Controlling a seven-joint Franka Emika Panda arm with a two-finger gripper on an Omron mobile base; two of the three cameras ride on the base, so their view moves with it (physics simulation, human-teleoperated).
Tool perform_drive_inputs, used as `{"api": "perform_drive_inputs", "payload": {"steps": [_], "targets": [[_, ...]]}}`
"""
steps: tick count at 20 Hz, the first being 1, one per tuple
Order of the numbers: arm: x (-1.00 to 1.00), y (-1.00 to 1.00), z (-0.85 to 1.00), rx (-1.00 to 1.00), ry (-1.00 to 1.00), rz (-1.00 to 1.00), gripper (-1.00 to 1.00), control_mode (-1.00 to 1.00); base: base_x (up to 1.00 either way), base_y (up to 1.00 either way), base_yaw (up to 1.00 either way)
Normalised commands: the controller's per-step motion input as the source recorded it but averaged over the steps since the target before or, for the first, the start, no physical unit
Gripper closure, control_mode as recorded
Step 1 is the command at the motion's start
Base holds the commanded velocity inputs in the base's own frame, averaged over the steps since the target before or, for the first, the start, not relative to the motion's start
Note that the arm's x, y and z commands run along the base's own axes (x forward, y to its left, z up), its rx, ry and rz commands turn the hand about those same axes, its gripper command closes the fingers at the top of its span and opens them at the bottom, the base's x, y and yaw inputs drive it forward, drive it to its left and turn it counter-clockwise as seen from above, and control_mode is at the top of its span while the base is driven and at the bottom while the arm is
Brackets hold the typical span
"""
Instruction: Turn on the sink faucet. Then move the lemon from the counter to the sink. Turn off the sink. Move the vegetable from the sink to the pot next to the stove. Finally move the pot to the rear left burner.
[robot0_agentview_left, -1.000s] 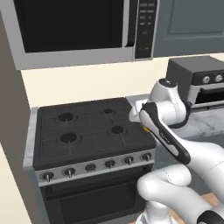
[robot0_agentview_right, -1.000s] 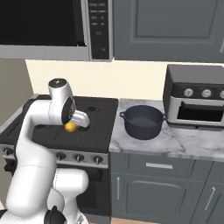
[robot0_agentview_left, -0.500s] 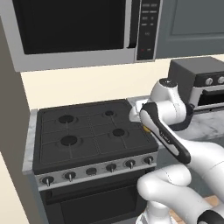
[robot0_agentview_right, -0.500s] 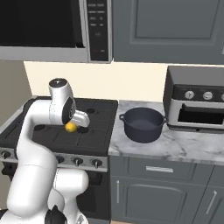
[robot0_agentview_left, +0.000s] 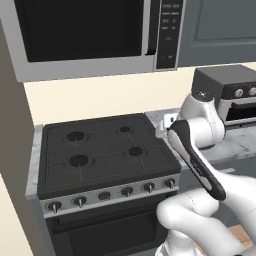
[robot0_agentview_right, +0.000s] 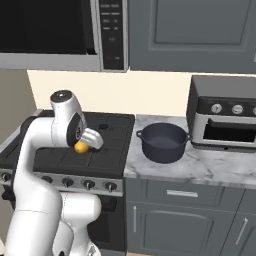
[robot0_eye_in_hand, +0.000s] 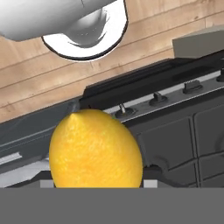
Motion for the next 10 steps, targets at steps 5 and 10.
{"api": "perform_drive_inputs", "payload": {"steps": [5,10], "targets": [[0.0,-0.53,0.33,0.01,-0.02,-0.03,1.0,-1.0,0.0,0.0,0.0],[0.0,-0.62,0.14,0.02,0.0,0.0,1.0,-1.0,0.0,0.0,0.0]]}}
